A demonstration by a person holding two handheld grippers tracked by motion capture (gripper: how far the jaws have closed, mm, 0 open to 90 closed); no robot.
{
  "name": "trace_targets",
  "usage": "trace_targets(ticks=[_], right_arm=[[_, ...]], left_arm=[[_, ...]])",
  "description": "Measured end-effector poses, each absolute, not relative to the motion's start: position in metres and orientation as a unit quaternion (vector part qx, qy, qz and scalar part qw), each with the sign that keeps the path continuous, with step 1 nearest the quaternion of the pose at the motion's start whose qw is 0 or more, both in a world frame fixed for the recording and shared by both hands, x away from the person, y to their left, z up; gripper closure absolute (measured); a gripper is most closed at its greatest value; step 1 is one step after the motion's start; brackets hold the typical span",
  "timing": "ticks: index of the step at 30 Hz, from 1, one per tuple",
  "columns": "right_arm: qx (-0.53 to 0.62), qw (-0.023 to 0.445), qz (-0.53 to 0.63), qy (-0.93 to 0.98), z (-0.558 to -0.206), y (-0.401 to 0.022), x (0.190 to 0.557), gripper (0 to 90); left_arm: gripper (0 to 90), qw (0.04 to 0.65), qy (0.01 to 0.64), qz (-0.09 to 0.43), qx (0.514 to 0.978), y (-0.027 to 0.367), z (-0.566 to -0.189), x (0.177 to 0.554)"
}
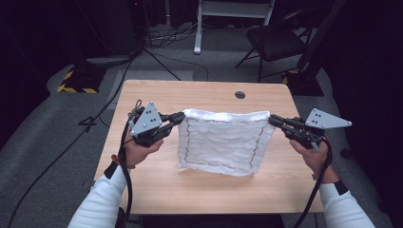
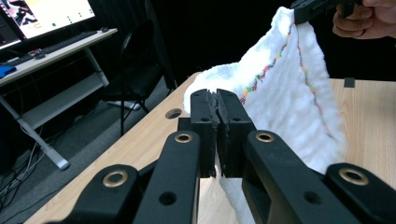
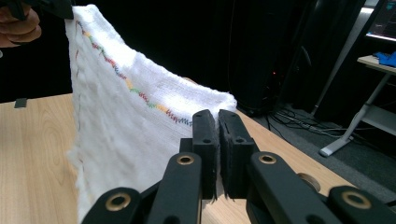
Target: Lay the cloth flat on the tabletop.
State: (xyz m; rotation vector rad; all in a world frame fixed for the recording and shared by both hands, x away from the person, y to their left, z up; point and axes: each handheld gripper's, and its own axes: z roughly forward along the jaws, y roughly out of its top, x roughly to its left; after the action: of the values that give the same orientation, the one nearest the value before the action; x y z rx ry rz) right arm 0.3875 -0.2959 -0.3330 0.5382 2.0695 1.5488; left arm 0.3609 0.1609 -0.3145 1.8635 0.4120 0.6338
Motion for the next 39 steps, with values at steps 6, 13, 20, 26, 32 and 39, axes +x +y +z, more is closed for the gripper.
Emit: trace_targets(ticks=[6, 13, 20, 26, 32, 39], right_arm=[[0.229, 0.248, 0.543, 0.768, -0.346, -0.291, 0.412, 86.3], [0.287, 0.231, 0.512, 0.776, -0.381, -0.285, 0.463, 86.1], [0.338, 0.231, 0.466, 0.784, -0.410, -0.273, 0.506, 86.1], [0.367, 0.237, 0.426, 0.792, -0.432, -0.262, 0.531, 85.9], [0.417, 0.256, 0.381, 0.784, -0.446, -0.260, 0.548, 67.8], [0.414, 0.228, 0.351, 0.808, -0.455, -0.263, 0.538, 49.2]], left_arm=[[86.0, 0.518, 0.202, 0.245, 0.794, 0.154, -0.334, 0.392], [85.6, 0.487, 0.256, 0.221, 0.805, 0.147, -0.372, 0.450], [85.5, 0.461, 0.304, 0.219, 0.805, 0.139, -0.410, 0.491], [86.8, 0.439, 0.323, 0.218, 0.810, 0.132, -0.430, 0.510], [78.5, 0.403, 0.335, 0.204, 0.827, 0.117, -0.449, 0.524], [48.8, 0.360, 0.320, 0.192, 0.855, 0.107, -0.461, 0.509]])
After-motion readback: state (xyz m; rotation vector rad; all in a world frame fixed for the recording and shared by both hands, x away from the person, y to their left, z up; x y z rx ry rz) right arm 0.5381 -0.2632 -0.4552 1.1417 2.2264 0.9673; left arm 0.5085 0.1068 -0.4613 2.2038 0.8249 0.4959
